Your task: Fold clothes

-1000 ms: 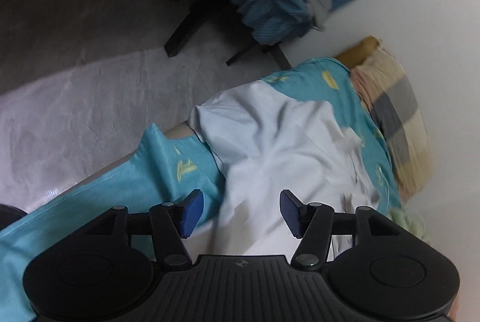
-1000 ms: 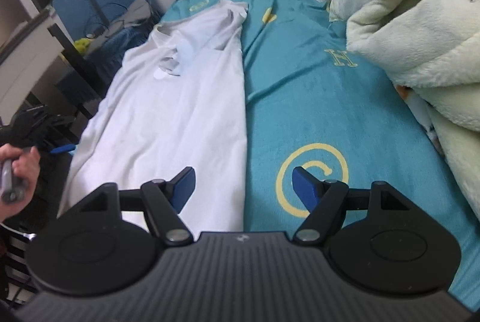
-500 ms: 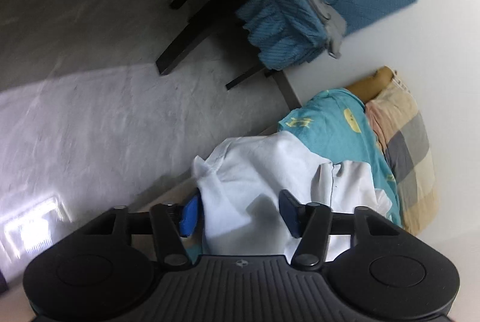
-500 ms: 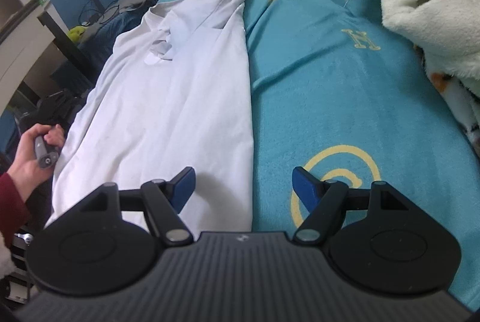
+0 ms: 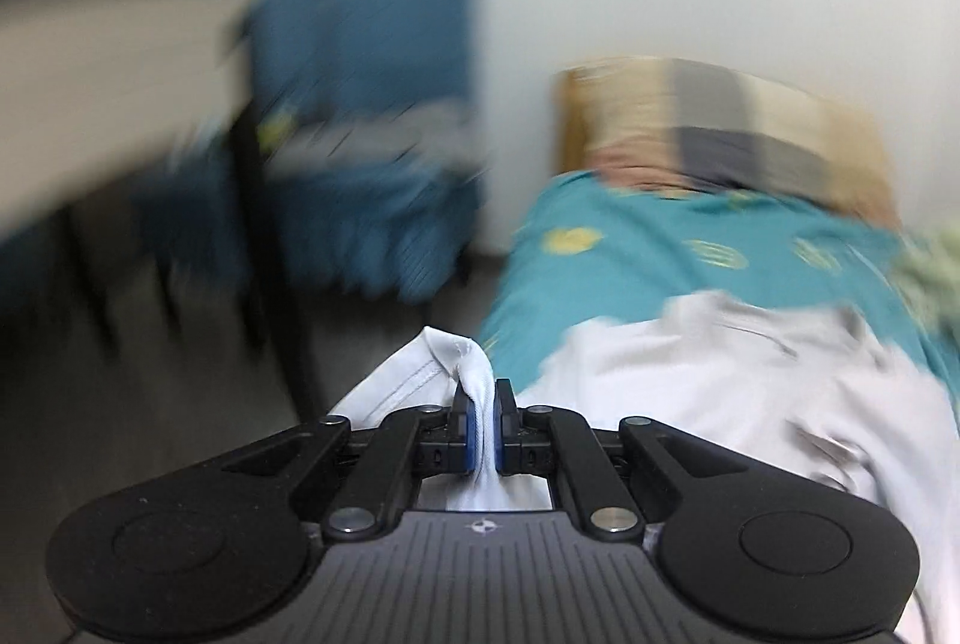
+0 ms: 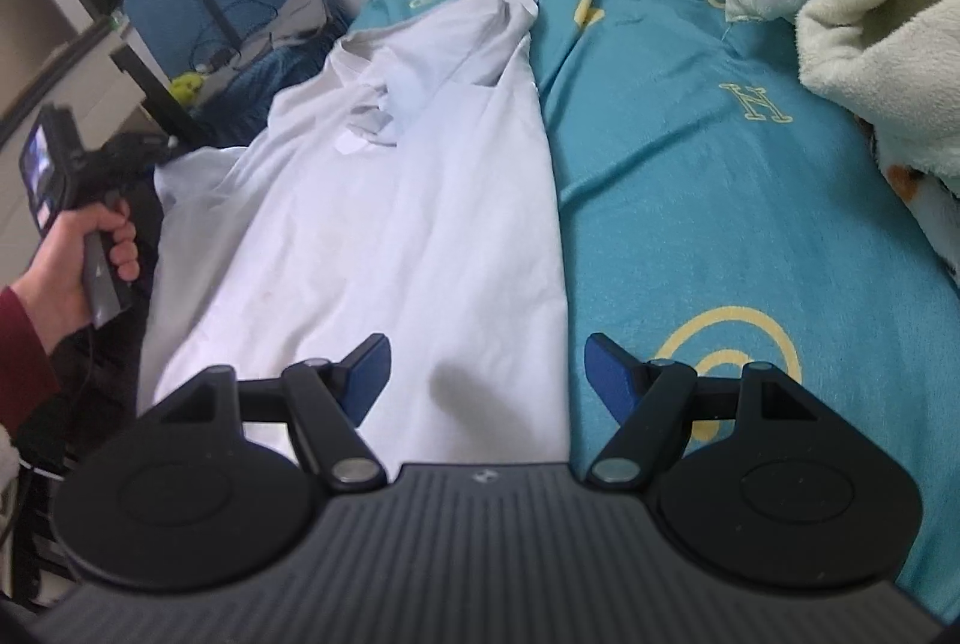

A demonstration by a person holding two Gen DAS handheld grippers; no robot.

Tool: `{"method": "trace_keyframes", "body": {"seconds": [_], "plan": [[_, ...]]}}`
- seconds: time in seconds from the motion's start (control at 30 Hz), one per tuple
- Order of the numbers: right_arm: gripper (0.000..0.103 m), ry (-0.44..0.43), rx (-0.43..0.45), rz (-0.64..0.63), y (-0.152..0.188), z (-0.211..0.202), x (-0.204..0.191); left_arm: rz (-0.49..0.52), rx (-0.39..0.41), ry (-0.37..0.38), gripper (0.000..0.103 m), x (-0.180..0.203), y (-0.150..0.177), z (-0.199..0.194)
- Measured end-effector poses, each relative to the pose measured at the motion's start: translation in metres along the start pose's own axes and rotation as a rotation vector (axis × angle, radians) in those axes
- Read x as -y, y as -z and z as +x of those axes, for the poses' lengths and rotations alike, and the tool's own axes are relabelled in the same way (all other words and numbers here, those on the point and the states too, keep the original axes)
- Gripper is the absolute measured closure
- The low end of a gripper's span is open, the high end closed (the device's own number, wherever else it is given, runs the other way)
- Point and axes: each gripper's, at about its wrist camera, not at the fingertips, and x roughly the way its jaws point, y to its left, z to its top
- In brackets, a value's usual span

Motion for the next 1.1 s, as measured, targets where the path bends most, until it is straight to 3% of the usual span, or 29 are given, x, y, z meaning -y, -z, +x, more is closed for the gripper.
{"method": "trace_keyframes", "body": {"seconds": [0.1,0.17,0.3,0.4,0.47,0.63,0.8,0.9,1.1], "plan": [[0.03,-0.003,0.02,0.026,-0.002,-0.006,0.005,0.195,0.037,0.053,0.098,0.063,-0.011,-0.017],[0.03,-0.005,0.03,0.049,-0.003,-0.008,0.011,0.267,0.038,0.103,0.097,0.102,-0.007,-0.023],[0.03,-0.004,0.043,0.09,-0.005,-0.009,0.023,0.299,0.015,0.172,0.097,0.161,0.02,-0.025],[0.03,-0.012,0.049,0.105,-0.005,-0.008,0.027,0.263,-0.032,0.223,0.09,0.184,0.043,-0.019],[0.03,-0.012,0.055,0.102,-0.006,-0.007,0.028,0.216,-0.061,0.255,0.076,0.187,0.057,-0.018],[0.029,-0.029,0.065,0.091,-0.007,-0.004,0.028,0.09,-0.112,0.313,0.064,0.169,0.072,-0.059],[0.029,-0.04,0.105,0.038,-0.008,-0.009,0.019,-0.001,-0.127,0.31,0.058,0.134,0.071,-0.167],[0.03,-0.06,0.146,-0.025,-0.007,-0.018,0.009,0.028,-0.148,0.286,0.058,0.123,0.066,-0.234],[0.031,-0.1,0.222,-0.209,0.003,-0.042,-0.025,-0.052,-0.109,0.325,0.057,0.094,0.069,-0.322]]}}
